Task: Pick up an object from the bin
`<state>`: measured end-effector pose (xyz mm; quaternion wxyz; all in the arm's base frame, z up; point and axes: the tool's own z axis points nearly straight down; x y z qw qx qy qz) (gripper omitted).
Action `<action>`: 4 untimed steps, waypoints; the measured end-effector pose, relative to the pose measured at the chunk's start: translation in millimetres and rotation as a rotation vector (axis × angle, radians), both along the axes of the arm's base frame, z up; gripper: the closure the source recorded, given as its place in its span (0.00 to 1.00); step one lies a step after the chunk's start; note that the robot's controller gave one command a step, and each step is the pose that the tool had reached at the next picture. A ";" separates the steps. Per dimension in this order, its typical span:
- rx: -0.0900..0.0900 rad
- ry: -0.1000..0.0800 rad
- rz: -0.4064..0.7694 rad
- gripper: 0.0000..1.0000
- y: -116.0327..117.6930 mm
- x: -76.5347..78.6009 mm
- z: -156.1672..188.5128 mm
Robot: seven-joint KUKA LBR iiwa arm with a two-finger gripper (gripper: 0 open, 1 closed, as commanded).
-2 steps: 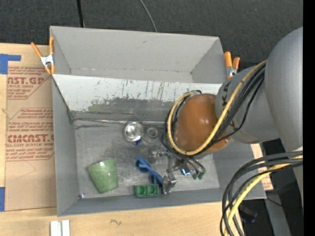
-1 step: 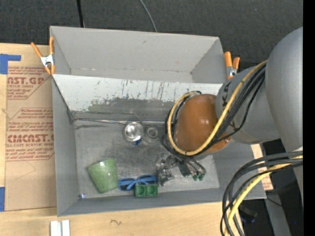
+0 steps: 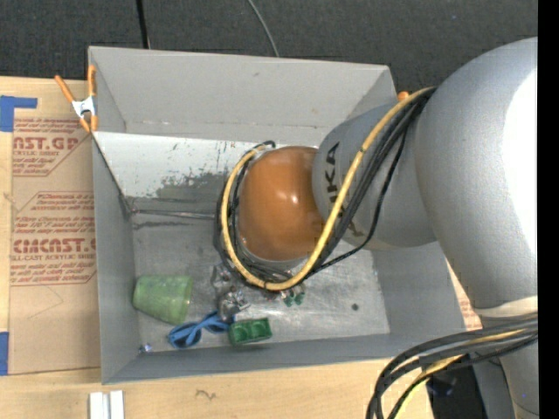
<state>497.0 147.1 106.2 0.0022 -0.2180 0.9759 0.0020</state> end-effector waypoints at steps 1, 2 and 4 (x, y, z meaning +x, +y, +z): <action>-0.003 0.003 -0.005 0.00 -3.5 -0.3 -1.2; 0.000 -0.014 0.111 0.00 2.6 -9.5 -32.1; -0.004 -0.006 0.418 1.00 8.3 -2.5 114.2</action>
Offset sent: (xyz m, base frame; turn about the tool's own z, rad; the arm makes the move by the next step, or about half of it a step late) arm 0.0000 0.0000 0.0000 0.0000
